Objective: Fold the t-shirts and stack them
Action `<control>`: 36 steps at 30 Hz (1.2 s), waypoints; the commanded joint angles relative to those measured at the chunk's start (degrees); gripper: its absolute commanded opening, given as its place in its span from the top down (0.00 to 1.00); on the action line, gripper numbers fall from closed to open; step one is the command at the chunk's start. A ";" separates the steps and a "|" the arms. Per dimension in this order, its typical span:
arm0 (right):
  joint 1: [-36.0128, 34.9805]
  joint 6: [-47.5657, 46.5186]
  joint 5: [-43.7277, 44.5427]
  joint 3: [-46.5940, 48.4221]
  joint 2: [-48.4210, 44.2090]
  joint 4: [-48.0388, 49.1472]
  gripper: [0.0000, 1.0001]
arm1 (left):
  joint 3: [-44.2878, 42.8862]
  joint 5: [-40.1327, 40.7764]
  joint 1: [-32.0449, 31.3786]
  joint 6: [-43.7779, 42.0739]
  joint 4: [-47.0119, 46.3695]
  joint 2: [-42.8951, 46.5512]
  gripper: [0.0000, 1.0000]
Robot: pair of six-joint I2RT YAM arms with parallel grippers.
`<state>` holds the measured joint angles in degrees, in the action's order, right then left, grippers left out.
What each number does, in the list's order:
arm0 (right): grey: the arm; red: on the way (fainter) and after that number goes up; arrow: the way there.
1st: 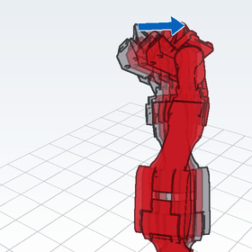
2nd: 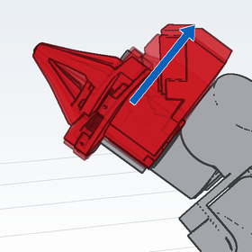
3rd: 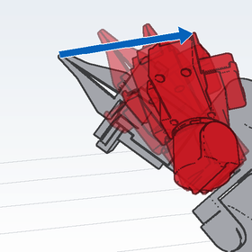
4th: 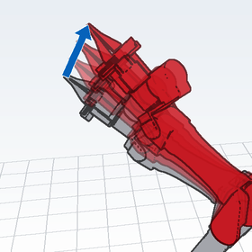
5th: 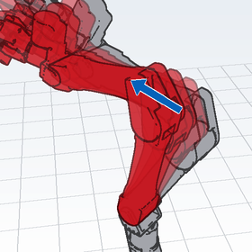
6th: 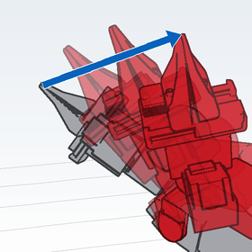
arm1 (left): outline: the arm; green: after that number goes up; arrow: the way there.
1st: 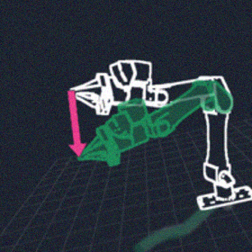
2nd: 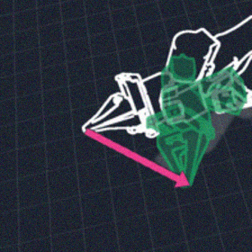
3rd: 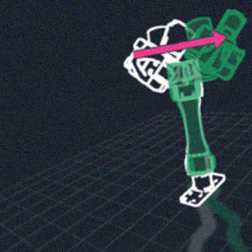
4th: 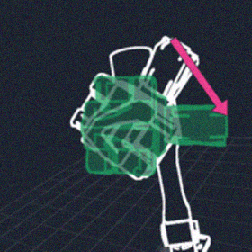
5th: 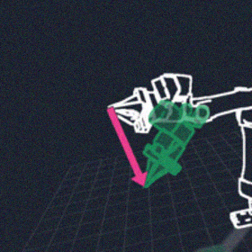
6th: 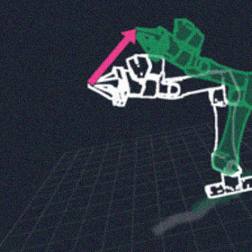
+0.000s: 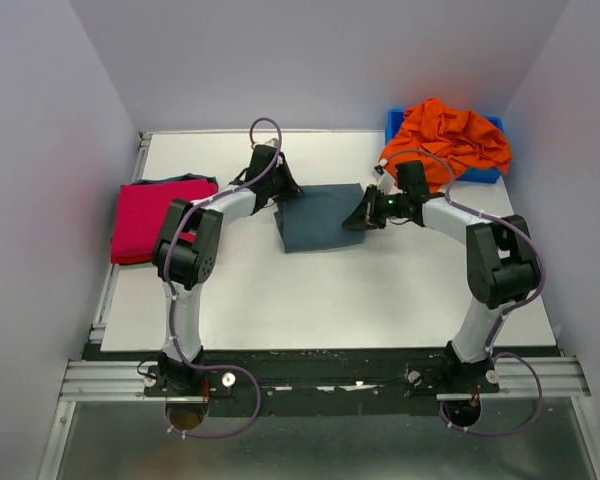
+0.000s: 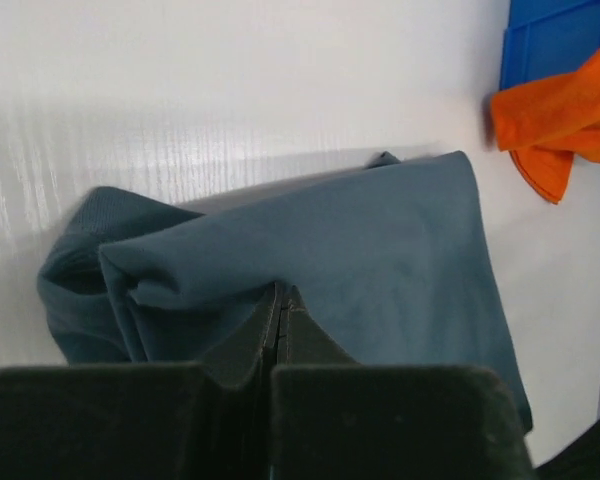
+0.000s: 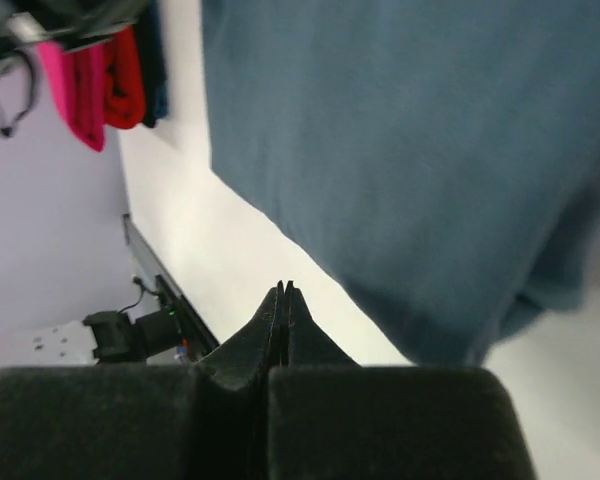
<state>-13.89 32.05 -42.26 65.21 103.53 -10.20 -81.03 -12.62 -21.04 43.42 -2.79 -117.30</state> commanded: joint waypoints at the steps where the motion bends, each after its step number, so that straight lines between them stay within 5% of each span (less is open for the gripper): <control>1: 0.00 3.98 -9.77 1.31 6.23 11.69 1.00 | -5.35 -0.66 0.91 0.79 -1.08 -5.74 1.00; 10: 2.28 7.85 -8.89 11.08 24.35 10.28 0.99 | -7.38 1.02 4.34 2.29 -3.45 -11.90 1.00; 18: 2.82 4.95 -6.51 8.97 14.00 5.71 0.99 | -7.74 -2.31 4.25 -0.53 -2.05 -5.42 1.00; 23: 2.73 2.76 -5.64 15.54 11.70 -0.42 0.99 | -5.19 -1.36 3.37 -0.88 2.69 3.81 0.84; 27: 2.73 3.28 -6.87 20.12 15.12 -1.84 0.99 | 2.70 -1.44 2.06 2.10 4.90 10.14 0.82; 36: 2.73 7.05 -5.48 31.98 27.15 -0.53 0.99 | 16.43 -6.80 -0.41 7.20 -3.53 10.08 0.99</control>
<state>-11.51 37.06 -49.39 92.95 125.12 -8.84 -69.04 -16.40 -20.45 47.70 -3.97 -103.55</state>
